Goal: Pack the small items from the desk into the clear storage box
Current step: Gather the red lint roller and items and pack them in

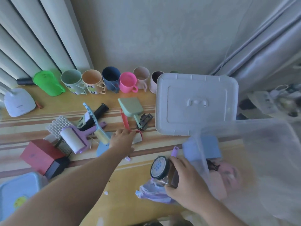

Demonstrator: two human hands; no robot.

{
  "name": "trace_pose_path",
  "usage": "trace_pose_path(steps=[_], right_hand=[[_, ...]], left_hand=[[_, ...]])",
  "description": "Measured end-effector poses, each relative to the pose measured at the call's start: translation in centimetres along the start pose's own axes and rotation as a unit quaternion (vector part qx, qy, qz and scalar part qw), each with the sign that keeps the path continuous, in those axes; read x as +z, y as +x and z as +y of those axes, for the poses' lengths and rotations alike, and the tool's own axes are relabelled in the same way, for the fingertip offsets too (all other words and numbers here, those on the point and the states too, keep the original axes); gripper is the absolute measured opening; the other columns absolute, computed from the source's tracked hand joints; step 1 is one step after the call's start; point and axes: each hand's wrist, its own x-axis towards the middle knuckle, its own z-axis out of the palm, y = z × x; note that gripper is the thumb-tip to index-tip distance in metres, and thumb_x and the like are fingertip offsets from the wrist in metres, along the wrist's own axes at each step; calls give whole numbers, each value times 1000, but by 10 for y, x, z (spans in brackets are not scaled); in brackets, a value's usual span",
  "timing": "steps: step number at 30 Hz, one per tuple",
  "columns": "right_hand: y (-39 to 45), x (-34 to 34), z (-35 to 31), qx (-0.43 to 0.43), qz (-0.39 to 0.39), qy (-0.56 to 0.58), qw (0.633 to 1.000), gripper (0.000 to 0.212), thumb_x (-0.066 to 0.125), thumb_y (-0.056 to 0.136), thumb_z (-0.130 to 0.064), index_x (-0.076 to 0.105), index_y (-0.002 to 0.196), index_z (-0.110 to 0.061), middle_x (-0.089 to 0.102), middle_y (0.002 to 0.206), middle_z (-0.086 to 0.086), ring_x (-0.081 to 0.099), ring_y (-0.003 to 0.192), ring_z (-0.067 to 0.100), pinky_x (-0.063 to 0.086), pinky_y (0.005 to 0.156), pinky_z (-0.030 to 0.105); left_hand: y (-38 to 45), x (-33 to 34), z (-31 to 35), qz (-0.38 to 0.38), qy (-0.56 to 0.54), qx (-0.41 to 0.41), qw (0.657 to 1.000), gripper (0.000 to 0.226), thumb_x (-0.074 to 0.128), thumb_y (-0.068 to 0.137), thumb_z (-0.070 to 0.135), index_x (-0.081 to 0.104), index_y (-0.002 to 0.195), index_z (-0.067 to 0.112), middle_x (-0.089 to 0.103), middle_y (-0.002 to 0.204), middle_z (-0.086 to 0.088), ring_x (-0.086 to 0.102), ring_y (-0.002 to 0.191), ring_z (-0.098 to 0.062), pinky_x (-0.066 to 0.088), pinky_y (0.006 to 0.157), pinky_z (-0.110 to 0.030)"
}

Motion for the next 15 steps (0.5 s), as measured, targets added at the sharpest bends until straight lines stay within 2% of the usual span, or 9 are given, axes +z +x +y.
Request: trace_pose_path(steps=[2,4,8,11,15], right_hand=[[-7,-6,-3,-10,12,17,1000,75,66,75,-47,32,142,-49,40,129,-25,48,120,4,52,94,27],[-11,-13,-6,-25,23,30,999,76,68,75,-48,31,142,-50,41,131,-24,48,123,4,51,95,26],[-13,-42,-9,-49,71,75,993,76,74,75,-62,40,141,-46,46,126,-22,51,120,2,50,94,23],[-17,-71,-1,-45,109,112,987,81,79,71,-69,45,141,-45,51,119,-22,55,114,2,51,92,26],[-27,-106,27,-56,169,139,974,68,80,70,-59,52,130,-43,57,109,-18,57,105,3,47,87,21]], left_hand=[[-5,1,6,18,36,0,999,55,76,76,44,58,127,36,61,127,1,49,123,-27,40,101,-43],[-18,-6,10,54,43,1,998,50,74,71,54,64,116,37,61,113,3,52,112,-26,39,95,-41],[-68,-44,27,126,-42,-23,991,51,77,67,53,66,114,38,54,104,4,58,95,-26,45,79,-41],[-112,-83,48,182,-110,-32,976,54,83,67,43,64,117,36,54,109,2,63,88,-29,48,62,-35],[-155,-129,98,256,-160,11,953,56,85,63,20,62,113,35,61,105,5,63,83,-32,48,57,-34]])
